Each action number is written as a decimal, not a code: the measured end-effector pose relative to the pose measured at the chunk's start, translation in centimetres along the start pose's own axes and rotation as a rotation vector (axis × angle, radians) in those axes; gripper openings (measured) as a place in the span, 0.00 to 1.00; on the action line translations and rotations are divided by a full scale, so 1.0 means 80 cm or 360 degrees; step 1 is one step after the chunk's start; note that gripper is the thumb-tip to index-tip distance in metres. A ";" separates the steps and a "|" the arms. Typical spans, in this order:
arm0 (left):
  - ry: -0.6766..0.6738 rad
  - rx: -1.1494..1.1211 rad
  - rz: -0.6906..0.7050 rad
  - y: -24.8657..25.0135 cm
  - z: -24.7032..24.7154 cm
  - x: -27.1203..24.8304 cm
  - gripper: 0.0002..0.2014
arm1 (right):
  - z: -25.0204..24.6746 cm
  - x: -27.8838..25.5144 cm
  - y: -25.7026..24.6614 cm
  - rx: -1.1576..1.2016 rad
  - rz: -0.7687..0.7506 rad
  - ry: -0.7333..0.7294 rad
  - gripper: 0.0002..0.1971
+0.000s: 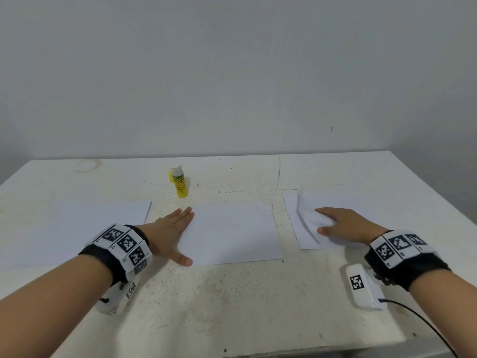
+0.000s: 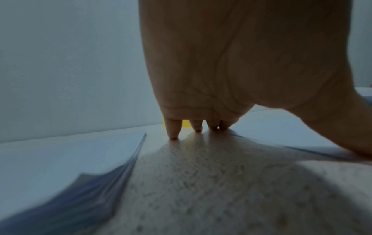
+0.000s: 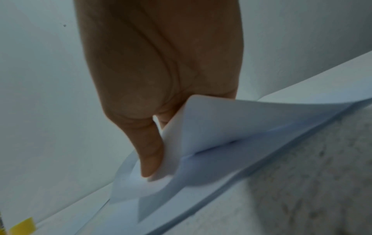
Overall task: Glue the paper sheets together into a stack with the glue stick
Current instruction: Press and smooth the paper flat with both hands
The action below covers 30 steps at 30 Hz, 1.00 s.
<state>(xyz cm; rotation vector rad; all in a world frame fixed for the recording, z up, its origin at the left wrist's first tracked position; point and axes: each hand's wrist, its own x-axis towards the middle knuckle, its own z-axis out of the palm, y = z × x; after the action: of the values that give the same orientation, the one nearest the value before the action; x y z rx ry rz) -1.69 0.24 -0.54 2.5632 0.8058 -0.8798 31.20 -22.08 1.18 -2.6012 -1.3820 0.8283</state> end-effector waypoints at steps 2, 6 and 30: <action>-0.0003 -0.0002 0.0000 0.000 0.000 0.001 0.84 | -0.003 -0.002 0.003 0.0072 -0.0047 0.0067 0.30; -0.0015 0.0003 0.0003 0.001 0.000 0.000 0.84 | -0.008 -0.009 0.003 0.0154 -0.0086 0.0040 0.27; -0.0025 0.0026 -0.0054 0.007 0.005 0.008 0.81 | 0.113 -0.001 -0.236 0.0057 -0.0278 -0.0102 0.20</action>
<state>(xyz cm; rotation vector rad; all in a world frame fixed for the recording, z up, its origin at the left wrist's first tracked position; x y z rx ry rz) -1.10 -0.15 -1.19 2.5604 0.8434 -0.9188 12.59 -12.61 -0.57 -2.4046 -1.5687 0.9079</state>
